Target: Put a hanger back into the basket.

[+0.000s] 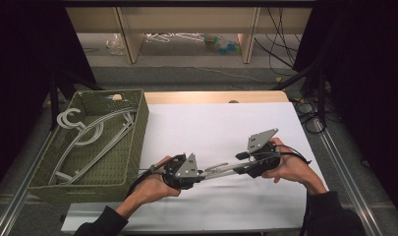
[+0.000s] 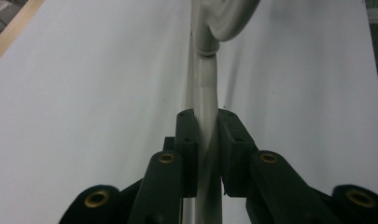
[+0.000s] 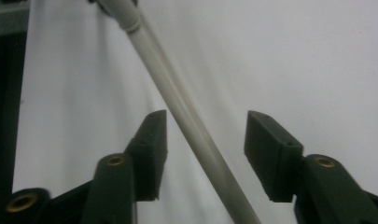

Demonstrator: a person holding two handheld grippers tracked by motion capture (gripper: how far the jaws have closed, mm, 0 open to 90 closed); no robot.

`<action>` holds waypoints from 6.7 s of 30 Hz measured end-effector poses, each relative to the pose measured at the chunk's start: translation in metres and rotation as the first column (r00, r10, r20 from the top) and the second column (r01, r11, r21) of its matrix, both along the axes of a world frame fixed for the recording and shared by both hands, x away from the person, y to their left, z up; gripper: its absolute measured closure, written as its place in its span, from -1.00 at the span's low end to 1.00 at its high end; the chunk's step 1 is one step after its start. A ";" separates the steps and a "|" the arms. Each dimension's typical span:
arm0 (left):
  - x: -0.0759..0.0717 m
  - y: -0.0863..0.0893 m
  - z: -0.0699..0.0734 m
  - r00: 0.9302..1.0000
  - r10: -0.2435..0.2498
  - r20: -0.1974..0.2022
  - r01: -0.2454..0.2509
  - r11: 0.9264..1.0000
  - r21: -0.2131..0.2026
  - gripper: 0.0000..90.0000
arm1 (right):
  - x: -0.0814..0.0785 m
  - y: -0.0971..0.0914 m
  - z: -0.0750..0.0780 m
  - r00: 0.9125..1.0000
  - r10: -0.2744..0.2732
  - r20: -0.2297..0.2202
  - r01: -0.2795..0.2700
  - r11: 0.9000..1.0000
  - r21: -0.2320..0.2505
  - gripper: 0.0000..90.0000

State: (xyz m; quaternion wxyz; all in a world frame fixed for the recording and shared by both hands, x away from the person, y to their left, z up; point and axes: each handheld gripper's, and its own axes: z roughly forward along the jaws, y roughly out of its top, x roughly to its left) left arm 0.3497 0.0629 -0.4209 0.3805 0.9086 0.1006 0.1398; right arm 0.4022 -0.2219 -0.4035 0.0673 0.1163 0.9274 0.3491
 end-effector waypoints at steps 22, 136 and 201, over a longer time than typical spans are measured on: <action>0.015 0.051 0.020 0.945 0.209 -0.251 -0.270 0.933 -0.238 0.76 | -0.017 -0.007 0.023 0.956 -0.291 0.025 0.281 0.940 0.195 -0.46; 0.062 0.322 0.076 0.715 0.604 -0.352 -0.696 0.660 -0.282 0.76 | -0.060 -0.017 -0.022 0.933 -0.359 -0.036 0.356 0.899 0.253 -0.47; 0.014 0.304 0.063 0.558 0.785 -0.270 -0.817 0.464 -0.342 -0.22 | -0.059 -0.016 -0.024 0.933 -0.360 -0.024 0.353 0.900 0.256 -0.49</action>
